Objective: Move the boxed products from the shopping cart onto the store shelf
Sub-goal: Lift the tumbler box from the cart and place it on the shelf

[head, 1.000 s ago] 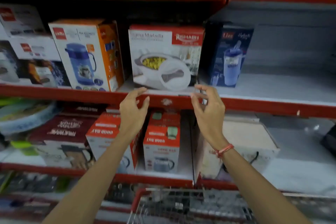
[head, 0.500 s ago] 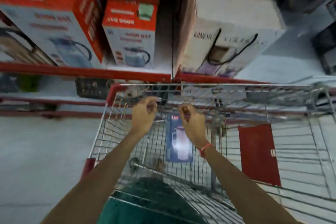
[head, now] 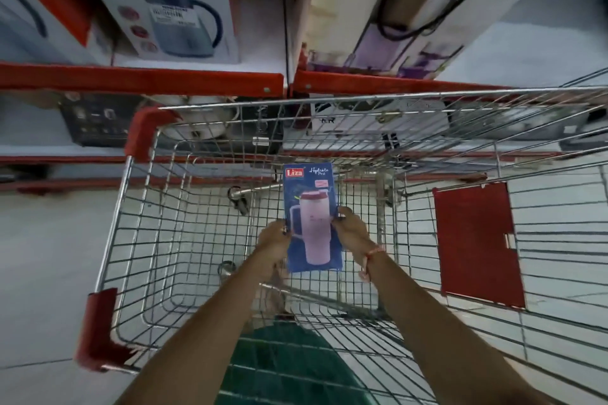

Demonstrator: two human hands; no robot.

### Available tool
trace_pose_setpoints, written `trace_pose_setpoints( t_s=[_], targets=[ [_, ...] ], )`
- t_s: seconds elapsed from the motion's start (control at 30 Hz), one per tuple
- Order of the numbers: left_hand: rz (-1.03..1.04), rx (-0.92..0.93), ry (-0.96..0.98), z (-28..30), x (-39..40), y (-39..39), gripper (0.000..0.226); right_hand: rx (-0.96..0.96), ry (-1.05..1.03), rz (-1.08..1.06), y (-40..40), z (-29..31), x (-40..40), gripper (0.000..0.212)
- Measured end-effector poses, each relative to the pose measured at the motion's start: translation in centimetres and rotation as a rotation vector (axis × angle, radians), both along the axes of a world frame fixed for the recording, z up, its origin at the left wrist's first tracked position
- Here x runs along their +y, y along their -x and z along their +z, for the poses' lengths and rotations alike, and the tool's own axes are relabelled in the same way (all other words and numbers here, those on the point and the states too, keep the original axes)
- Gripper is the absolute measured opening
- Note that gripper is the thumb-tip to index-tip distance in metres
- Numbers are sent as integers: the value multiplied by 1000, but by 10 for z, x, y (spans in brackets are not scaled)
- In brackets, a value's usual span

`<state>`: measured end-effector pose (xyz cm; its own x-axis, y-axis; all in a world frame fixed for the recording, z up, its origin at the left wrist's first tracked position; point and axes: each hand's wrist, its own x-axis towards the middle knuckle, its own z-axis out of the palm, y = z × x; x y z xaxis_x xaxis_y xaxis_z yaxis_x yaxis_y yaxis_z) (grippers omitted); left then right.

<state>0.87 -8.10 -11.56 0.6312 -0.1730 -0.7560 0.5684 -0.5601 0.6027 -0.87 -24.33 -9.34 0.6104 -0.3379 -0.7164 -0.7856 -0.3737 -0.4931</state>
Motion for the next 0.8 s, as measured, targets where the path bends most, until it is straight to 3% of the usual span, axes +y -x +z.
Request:
trace_pose_setpoints(
  t_s=[0.17,0.33,0.63,0.8],
  targets=[
    [77,-202,74,99,40,16,14,-183,-58,27,18,110,17,34],
    [213,-370,222,204,82,44,37,-406,-169,110,42,212,34,41],
    [227,-564,325,299,100,50,41,-635,-195,111,51,290,51,42],
    [193,-791,333,362,94,17,47,-900,-140,121,25,350,43,52]
  ],
)
